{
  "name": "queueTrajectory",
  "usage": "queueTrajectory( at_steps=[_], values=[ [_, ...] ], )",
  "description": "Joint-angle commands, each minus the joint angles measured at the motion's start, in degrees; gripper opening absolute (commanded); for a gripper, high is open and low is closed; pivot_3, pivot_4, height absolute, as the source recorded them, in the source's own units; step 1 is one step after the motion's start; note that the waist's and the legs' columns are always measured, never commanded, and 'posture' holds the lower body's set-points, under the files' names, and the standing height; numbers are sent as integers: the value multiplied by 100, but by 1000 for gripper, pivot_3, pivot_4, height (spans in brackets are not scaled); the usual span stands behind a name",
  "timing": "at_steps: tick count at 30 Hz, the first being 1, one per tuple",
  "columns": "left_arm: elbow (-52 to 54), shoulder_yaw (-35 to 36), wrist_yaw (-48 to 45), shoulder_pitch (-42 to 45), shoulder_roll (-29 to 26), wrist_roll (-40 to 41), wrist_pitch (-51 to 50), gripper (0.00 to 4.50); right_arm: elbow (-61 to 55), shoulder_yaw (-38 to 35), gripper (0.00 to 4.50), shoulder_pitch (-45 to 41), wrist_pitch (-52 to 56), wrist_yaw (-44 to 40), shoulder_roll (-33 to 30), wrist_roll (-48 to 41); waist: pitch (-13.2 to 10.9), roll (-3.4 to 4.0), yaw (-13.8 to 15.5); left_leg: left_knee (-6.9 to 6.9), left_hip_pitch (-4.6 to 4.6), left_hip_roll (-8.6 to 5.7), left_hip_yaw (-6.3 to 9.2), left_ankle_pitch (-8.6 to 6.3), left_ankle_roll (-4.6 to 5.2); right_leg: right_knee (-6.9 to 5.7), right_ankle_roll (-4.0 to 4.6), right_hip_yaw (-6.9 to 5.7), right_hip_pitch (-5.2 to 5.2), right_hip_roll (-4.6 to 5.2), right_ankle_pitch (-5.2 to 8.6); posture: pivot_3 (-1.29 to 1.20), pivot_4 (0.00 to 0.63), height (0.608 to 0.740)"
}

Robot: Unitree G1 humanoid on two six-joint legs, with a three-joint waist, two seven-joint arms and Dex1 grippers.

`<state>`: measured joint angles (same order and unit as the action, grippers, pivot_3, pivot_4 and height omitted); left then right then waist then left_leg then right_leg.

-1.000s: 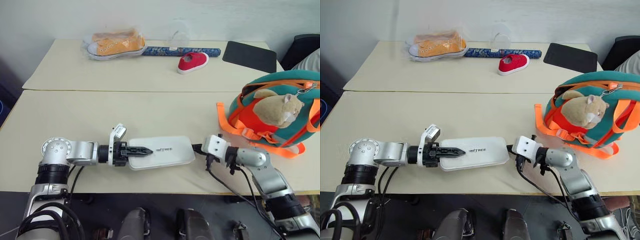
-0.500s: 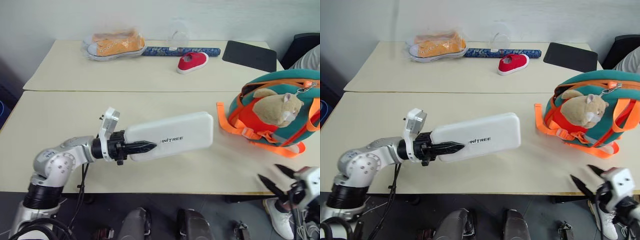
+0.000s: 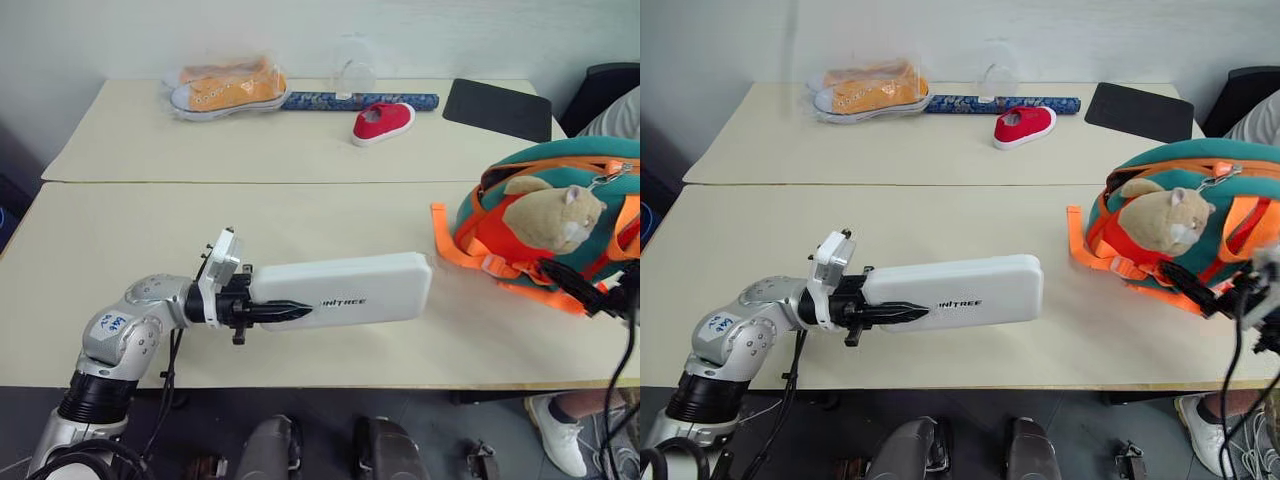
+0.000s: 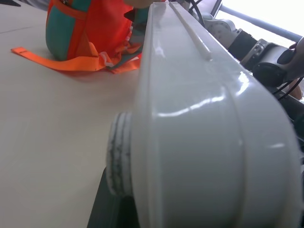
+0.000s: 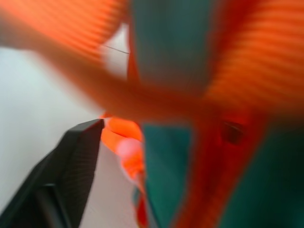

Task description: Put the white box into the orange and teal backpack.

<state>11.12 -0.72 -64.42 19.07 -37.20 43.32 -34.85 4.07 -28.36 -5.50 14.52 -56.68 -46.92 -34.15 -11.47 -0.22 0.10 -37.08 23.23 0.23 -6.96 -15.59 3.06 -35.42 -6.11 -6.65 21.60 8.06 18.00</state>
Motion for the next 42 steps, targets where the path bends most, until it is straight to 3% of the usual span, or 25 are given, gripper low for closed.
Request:
queueTrajectory(
  at_steps=[1, 8, 9, 15, 18, 24, 27, 31, 36, 42],
  values=[
    [137, 384, -52, -25, -23, 8, 315, 1207, -524, 447, 2505, -308, 307, -22, 174, -199, 0, 0, -8, -2, 0, 0, 0, 0, 1, 0, 0, 0, -1, 2, 0, 0, 150, 740],
    [-308, 1155, -93, -60, -266, 103, 296, 1207, -1363, 1482, 115, -1051, 489, 24, 958, -362, -1, 0, -39, 3, -2, 4, 3, 0, -7, -9, 0, -4, 4, -5, 0, 0, 150, 740],
    [-411, 1264, -120, -105, -349, 71, 313, 1207, -1463, 1663, 30, -1163, 537, -20, 1069, -396, -1, 0, -58, 3, -2, 5, 2, -1, -8, -10, 0, -5, 4, -6, 0, 0, 150, 740],
    [-771, 1889, -99, -364, -761, 310, -25, 1207, -2083, 2318, 30, -1528, 1193, -245, 1433, -956, -2, -1, -59, 4, 1, 7, 4, -6, -11, -10, 0, -4, 9, -4, 0, 0, 150, 740],
    [-643, 2209, 12, -417, -862, 615, -372, 1207, -2738, 2217, 30, -1467, 2087, 170, 1531, -2068, -3, -2, -54, 4, 4, 6, 8, -17, -19, -11, 0, -3, 10, 0, 0, 0, 150, 740],
    [-387, 2718, 49, -535, -1039, 907, -633, 1207, -3519, 1695, 30, -925, 3665, 553, 536, -4384, -3, -2, -37, 6, 5, 2, 13, -42, -32, 0, 3, -2, 11, 8, 1, 0, 150, 740],
    [-130, 2808, -8, -609, -1091, 975, -633, 1207, -3486, 1294, 30, -728, 4044, 510, -162, -4981, -3, -4, -25, 6, 7, -8, 13, -51, -22, 11, 3, -2, 9, 19, 2, 0, 150, 740],
    [169, 2714, 202, -357, -976, 1162, -662, 1207, -3082, 1055, 30, -640, 4038, 19, -746, -4421, -5, -8, -8, 2, 8, -18, 12, -53, -14, 17, 3, -3, 2, 30, 1, 0, 150, 740],
    [257, 2106, 417, 353, -665, 867, -390, 1207, -2675, 908, 30, -185, 3936, -905, -1315, -3683, -5, -9, 82, 4, 10, -21, 12, -52, -12, 28, -4, -6, -2, 29, -2, 0, 150, 740],
    [-58, 1135, 33, 1109, -443, 233, 42, 1207, -2626, 978, 30, -84, 3736, -1304, -1410, -3175, -6, -12, 137, 0, 15, -25, 5, -34, 23, 32, -10, -16, -5, 19, -5, 0, 150, 740]
  ],
)
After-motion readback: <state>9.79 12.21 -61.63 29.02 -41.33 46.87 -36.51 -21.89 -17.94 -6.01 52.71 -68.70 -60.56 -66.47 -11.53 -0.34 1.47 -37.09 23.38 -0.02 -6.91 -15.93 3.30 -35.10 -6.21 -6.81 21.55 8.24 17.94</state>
